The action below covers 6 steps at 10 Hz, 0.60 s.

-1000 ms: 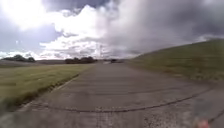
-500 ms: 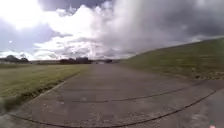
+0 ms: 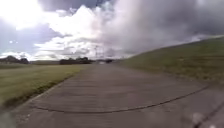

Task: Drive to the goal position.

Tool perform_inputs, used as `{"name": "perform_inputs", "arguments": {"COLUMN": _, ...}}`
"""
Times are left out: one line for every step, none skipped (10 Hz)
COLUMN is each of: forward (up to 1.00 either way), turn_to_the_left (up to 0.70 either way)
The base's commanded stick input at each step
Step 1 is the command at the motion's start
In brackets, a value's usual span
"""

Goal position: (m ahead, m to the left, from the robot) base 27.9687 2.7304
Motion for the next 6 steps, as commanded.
{"name": "perform_inputs", "arguments": {"forward": 0.70, "turn_to_the_left": 0.00}}
{"name": "perform_inputs", "arguments": {"forward": 0.70, "turn_to_the_left": 0.00}}
{"name": "perform_inputs", "arguments": {"forward": 0.70, "turn_to_the_left": 0.00}}
{"name": "perform_inputs", "arguments": {"forward": 0.70, "turn_to_the_left": 0.00}}
{"name": "perform_inputs", "arguments": {"forward": 0.70, "turn_to_the_left": 0.00}}
{"name": "perform_inputs", "arguments": {"forward": 0.70, "turn_to_the_left": 0.00}}
